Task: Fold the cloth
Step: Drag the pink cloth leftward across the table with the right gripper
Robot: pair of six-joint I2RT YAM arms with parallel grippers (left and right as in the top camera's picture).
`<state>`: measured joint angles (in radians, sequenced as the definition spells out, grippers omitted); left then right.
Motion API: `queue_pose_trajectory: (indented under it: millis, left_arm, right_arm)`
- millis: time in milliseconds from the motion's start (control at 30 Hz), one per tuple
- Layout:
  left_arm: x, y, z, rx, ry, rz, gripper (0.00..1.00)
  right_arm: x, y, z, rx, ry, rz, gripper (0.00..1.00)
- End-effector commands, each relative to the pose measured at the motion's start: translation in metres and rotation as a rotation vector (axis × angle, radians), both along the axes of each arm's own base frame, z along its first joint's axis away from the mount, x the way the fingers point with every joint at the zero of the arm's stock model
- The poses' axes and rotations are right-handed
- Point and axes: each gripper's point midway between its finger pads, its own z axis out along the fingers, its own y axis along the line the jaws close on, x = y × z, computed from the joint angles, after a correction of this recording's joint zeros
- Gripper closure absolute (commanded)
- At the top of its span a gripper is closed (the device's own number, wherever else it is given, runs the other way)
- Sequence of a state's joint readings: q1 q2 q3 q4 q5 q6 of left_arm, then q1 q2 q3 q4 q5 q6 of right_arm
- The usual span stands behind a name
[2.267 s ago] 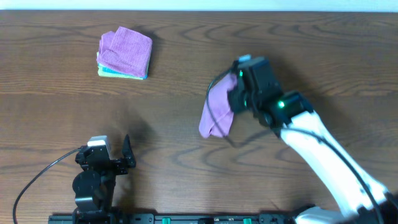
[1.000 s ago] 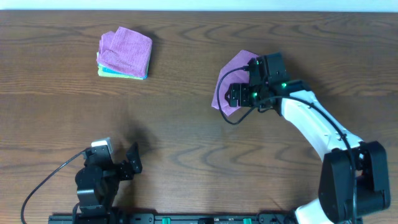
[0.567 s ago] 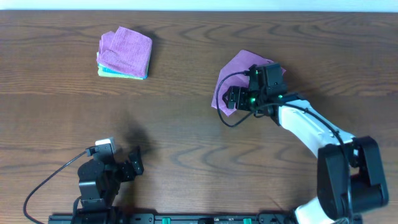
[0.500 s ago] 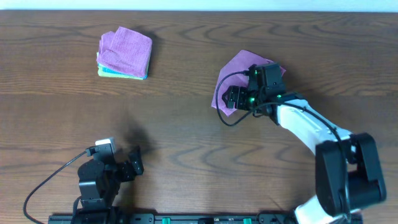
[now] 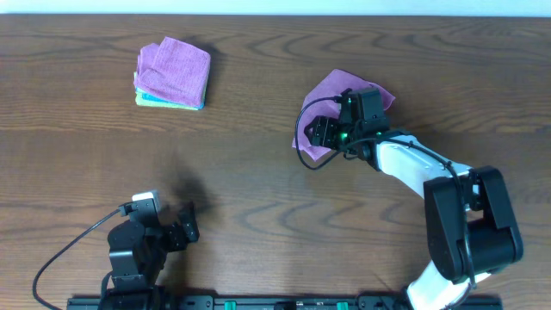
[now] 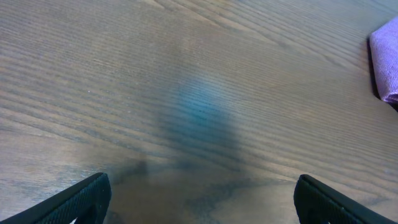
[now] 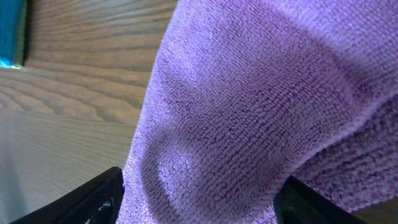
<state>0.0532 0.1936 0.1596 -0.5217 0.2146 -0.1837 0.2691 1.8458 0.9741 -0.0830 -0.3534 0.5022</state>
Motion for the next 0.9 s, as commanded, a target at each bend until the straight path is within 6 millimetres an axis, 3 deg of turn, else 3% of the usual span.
queue_pose_trajectory:
  millis: [0,100,200,233,400,667,867]
  left_arm:
    - [0.001,-0.003,0.011,-0.01,-0.021,-0.012,0.05]
    - [0.001,-0.003,0.011,-0.01,-0.021,-0.012,0.05]
    - [0.001,-0.003,0.011,-0.01,-0.021,-0.013,0.05]
    - [0.001,-0.003,0.011,-0.01,-0.021,-0.013,0.05]
    - [0.001,-0.003,0.011,-0.01,-0.021,-0.012,0.05]
    - [0.0,-0.012,0.013,-0.043,-0.023,-0.056,0.05]
    - [-0.002,-0.025,0.015,-0.088,-0.025,-0.117,0.05]
  right_arm:
    - [-0.004,0.007,0.0,0.025,0.017,0.006,0.26]
    - [-0.004,0.008,0.0,0.025,0.015,0.008,0.32]
    - [-0.001,0.012,0.003,0.029,-0.01,0.016,0.5]
    - [0.001,0.016,0.005,0.033,-0.025,0.022,0.63]
    - [0.006,0.037,0.017,0.057,-0.094,0.066,0.99]
    - [0.022,0.078,0.046,0.008,-0.265,0.083,0.99]
    - [0.04,0.108,0.049,0.011,-0.344,0.111,0.99]
